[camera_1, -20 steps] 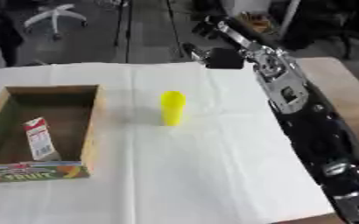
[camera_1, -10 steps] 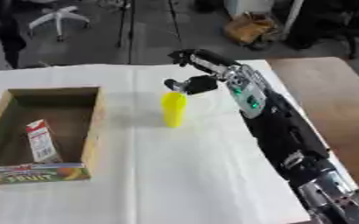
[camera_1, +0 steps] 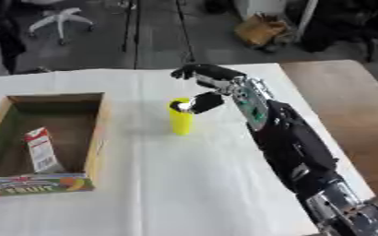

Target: Pick up objects on the table and place them in the box.

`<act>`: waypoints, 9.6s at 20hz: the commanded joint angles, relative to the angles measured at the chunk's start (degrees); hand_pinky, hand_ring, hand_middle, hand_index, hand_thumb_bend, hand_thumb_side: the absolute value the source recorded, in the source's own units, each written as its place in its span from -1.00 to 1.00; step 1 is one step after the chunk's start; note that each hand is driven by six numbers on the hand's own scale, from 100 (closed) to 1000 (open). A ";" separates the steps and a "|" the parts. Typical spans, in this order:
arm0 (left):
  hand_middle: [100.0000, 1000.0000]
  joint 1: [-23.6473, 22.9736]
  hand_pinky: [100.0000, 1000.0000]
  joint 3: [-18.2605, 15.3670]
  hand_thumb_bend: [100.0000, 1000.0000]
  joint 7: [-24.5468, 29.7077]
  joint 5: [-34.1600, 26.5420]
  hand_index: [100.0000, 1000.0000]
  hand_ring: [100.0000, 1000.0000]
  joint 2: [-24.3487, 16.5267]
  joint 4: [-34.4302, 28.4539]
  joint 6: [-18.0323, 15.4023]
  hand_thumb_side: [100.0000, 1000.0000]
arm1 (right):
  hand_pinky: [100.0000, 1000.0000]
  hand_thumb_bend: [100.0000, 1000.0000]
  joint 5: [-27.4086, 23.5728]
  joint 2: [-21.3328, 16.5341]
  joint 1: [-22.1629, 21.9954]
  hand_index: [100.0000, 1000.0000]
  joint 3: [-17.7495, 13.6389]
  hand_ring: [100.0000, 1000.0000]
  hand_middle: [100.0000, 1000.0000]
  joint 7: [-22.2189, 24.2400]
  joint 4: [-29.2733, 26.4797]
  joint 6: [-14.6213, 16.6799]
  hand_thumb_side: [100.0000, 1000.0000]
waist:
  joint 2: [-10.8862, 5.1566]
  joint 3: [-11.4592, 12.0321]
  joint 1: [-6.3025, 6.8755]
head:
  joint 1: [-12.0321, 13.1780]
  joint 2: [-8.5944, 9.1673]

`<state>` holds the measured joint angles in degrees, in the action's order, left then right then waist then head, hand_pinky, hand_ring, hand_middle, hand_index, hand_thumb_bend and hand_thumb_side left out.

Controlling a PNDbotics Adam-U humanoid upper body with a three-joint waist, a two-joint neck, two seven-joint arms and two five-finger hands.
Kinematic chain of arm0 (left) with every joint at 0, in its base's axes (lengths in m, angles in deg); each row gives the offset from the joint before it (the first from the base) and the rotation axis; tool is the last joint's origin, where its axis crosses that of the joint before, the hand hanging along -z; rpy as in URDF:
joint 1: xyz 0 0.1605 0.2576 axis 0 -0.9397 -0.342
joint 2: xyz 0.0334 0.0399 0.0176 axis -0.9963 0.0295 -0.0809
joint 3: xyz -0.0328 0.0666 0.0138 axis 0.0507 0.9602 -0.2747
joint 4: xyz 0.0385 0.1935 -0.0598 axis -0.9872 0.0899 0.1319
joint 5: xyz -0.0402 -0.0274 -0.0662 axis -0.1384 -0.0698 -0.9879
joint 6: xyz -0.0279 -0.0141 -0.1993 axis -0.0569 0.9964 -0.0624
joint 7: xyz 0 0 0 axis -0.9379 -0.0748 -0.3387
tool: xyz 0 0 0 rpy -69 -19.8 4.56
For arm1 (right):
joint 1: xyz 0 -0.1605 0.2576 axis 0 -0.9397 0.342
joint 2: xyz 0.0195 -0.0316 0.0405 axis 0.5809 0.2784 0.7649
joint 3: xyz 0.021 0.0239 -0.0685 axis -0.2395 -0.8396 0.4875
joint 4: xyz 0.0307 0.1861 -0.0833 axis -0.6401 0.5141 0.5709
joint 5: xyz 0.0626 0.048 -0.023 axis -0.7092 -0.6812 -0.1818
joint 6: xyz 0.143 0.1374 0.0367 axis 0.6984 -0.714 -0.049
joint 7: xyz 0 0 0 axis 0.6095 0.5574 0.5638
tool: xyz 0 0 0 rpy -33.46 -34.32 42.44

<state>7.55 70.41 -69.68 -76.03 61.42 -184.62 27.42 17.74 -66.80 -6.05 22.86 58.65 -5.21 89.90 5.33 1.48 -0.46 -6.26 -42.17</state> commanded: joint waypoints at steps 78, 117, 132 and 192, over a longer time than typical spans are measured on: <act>0.31 3.40 0.19 0.34 -0.32 0.09 -0.54 0.52 0.65 0.55 -2.45 0.12 0.98 | -1.00 -0.90 1.18 8.66 6.58 0.76 2.73 -0.51 0.49 -7.97 -5.88 -4.53 -0.71 | -0.44 7.13 -2.45 | -2.68 2.99; 0.29 4.52 0.16 0.97 -0.30 -1.52 -0.85 0.50 0.62 1.05 -3.68 -0.53 0.95 | -1.00 -1.00 -1.45 13.98 3.19 0.88 7.63 -0.47 0.54 -14.02 -1.81 -2.89 -0.24 | -0.57 9.53 -2.93 | -3.70 4.49; 0.28 4.73 0.16 1.21 -0.29 -1.39 -0.96 0.50 0.62 1.21 -3.82 -0.51 0.94 | -1.00 -1.00 -6.25 14.73 4.15 0.89 8.48 -0.53 0.44 -23.43 -3.90 -9.52 -0.51 | -0.94 10.32 -3.76 | -4.06 4.72; 0.45 3.29 0.20 -3.39 -0.27 -4.40 1.18 0.58 0.79 -1.99 3.73 -2.62 0.97 | 0.33 -1.00 -44.18 -10.55 -18.80 0.84 -11.11 0.25 0.27 -24.11 -33.34 -13.74 0.50 | -1.66 -4.07 -1.60 | 0.45 4.75</act>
<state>10.25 67.55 -74.01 -75.03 60.82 -180.36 25.10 -25.10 -75.28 -25.52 12.69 35.45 -36.04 76.59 4.23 -2.50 -2.18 -5.82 -37.61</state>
